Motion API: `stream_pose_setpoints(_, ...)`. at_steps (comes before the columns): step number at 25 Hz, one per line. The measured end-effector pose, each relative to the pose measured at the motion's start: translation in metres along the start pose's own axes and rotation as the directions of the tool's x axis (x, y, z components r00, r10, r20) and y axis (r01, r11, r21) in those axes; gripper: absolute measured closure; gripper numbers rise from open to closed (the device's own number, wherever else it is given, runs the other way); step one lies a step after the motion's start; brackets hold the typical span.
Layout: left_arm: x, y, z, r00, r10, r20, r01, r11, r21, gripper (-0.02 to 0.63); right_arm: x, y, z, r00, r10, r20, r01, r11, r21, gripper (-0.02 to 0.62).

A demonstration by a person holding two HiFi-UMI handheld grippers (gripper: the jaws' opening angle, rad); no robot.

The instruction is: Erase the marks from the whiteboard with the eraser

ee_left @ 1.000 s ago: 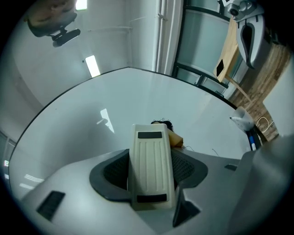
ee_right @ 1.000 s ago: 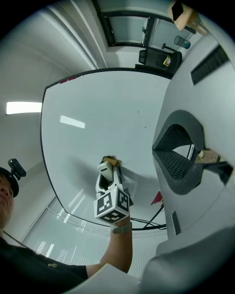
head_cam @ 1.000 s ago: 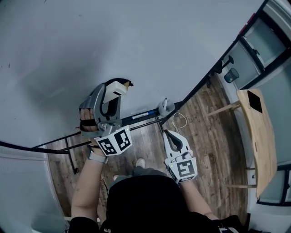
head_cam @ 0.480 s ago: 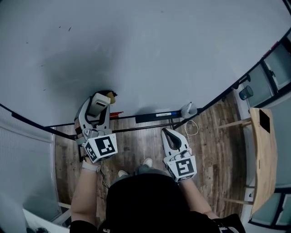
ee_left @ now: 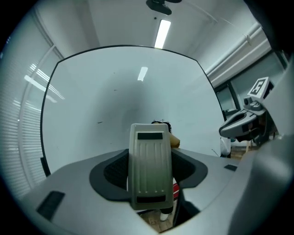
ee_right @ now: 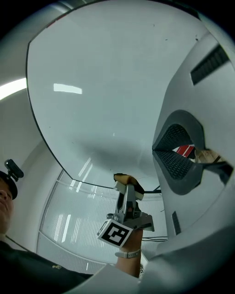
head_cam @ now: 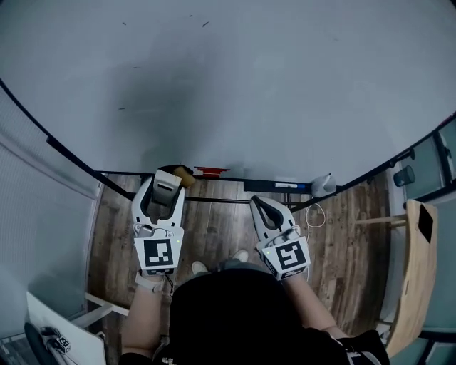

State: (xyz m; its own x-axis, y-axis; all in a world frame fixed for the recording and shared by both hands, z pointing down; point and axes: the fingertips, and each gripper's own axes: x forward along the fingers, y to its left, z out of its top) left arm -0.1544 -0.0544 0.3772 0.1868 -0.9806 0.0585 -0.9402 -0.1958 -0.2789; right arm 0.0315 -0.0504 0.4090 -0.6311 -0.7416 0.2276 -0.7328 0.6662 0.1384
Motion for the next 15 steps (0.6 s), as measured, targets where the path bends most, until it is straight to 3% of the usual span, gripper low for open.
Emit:
stream_pose_setpoints(4,-0.027,0.003,-0.018,1.000,0.014,-0.028,-0.016,0.998,-0.056,0.347,0.015,0.024,0.004,0.996,0.083,0.017,-0.084,0.996,0.008,0.568)
stream_pose_setpoints(10,-0.049,0.005,-0.025,0.998,0.054,-0.010,-0.055,0.981,-0.187,0.347,0.026,0.036,0.004,0.991,0.134,0.016,-0.135,0.990,0.036,0.568)
stream_pose_setpoints(15,-0.057,0.000,-0.033,1.000,0.020,-0.022,-0.023,0.992,-0.124,0.347,0.027,0.038,0.000,0.990,0.137,0.017,-0.137,0.990,0.040,0.568)
